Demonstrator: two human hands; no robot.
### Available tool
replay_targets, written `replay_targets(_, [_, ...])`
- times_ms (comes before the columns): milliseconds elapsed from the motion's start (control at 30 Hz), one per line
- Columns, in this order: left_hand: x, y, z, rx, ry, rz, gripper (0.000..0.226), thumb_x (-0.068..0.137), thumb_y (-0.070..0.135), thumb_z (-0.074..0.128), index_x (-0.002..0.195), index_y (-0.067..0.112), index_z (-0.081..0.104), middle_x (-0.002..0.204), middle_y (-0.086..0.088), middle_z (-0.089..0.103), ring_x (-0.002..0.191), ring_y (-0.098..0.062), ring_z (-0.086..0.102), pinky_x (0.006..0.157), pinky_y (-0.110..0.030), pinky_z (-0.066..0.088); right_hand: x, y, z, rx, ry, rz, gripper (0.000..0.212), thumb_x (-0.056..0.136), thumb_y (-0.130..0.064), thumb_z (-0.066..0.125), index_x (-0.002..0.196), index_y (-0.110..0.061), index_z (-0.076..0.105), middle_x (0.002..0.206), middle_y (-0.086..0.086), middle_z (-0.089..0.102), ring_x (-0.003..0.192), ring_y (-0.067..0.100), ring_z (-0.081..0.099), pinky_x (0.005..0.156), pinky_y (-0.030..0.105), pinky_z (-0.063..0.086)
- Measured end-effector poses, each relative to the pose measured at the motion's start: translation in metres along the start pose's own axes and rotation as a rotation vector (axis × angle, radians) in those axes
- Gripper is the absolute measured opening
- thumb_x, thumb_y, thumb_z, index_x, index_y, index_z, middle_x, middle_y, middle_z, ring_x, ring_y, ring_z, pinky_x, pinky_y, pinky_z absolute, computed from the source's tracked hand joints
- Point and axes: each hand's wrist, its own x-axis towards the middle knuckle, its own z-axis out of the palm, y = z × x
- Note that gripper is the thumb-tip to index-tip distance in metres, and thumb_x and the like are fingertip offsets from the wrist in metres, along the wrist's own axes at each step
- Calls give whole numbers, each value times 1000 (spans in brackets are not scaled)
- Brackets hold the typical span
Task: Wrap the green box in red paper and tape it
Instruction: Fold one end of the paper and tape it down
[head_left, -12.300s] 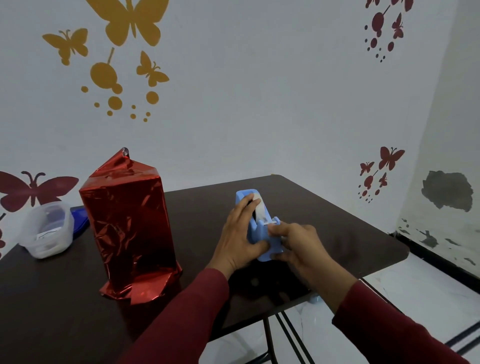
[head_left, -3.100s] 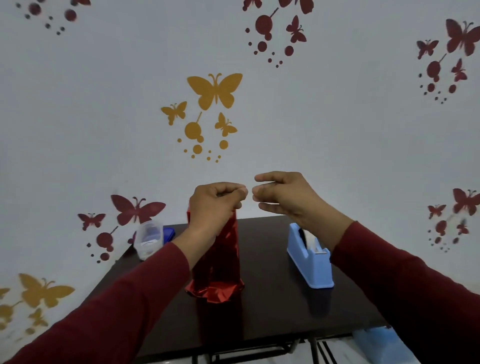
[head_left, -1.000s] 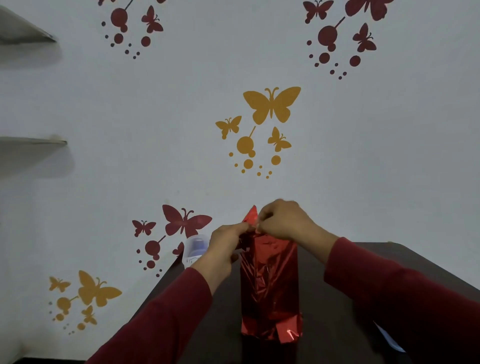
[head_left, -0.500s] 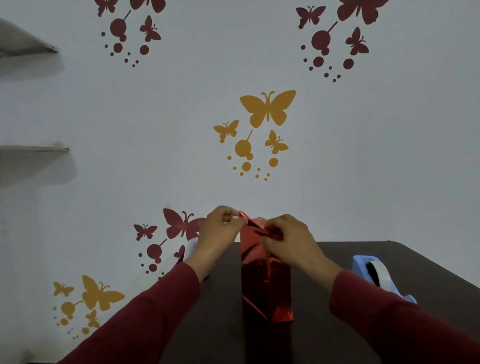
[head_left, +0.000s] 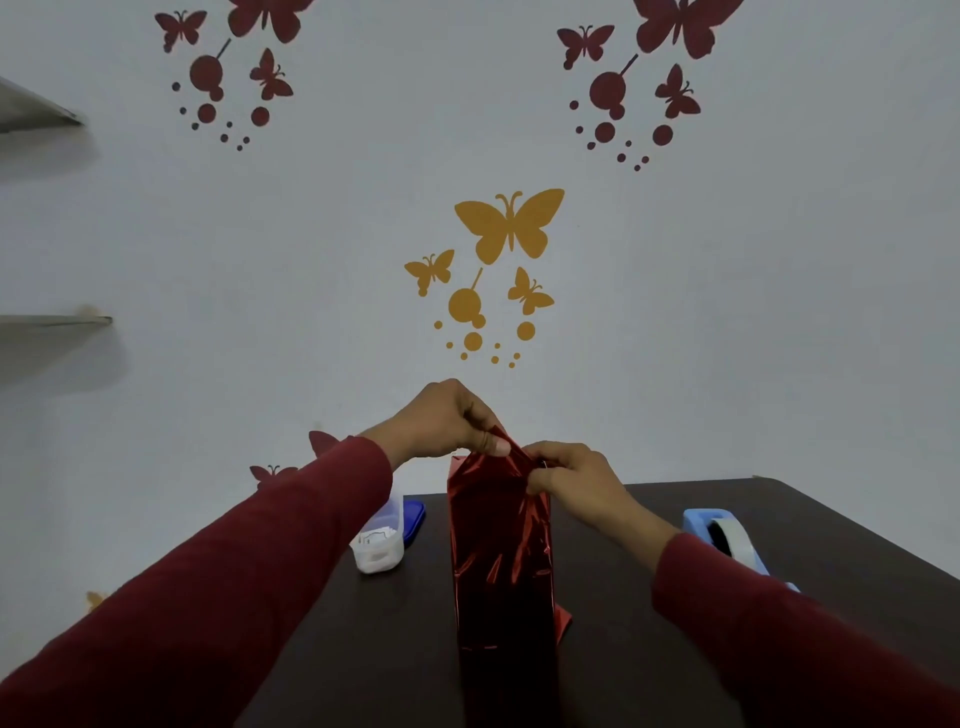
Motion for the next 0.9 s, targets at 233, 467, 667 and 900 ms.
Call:
replay_targets(233, [8, -3, -8, -20, -22, -41, 13, 80, 27, 88, 92, 24, 85, 83, 2, 80, 70, 0, 66, 67, -25, 51, 2, 4, 1, 24, -5, 0, 28, 81, -8, 65, 91, -30, 80, 78, -8, 74, 74, 0, 66, 69, 15, 49])
replay_targets(467, [4, 7, -5, -128, 312, 9, 10, 81, 28, 87, 90, 23, 84, 84, 14, 78, 85, 2, 71, 79, -19, 53, 0, 8, 0, 130, -21, -13, 50, 83, -2, 63, 110, -41, 76, 118, -12, 75, 112, 7, 66, 83, 11, 49])
replay_targets(667, [-22, 39, 30, -141, 561, 262, 4, 86, 32, 82, 89, 32, 80, 92, 18, 74, 83, -2, 68, 70, -10, 49, -17, 9, -7, 138, 218, -41, 40, 90, -9, 61, 118, -34, 75, 125, -17, 70, 117, 2, 60, 104, 28, 47])
replay_targets(900, [-23, 58, 127, -201, 455, 435, 7, 87, 26, 82, 95, 26, 82, 92, 12, 69, 85, -6, 65, 71, -8, 42, -71, 38, -57, 72, 411, 71, 12, 93, -26, 71, 88, -30, 81, 78, -12, 76, 81, 5, 73, 83, 31, 61])
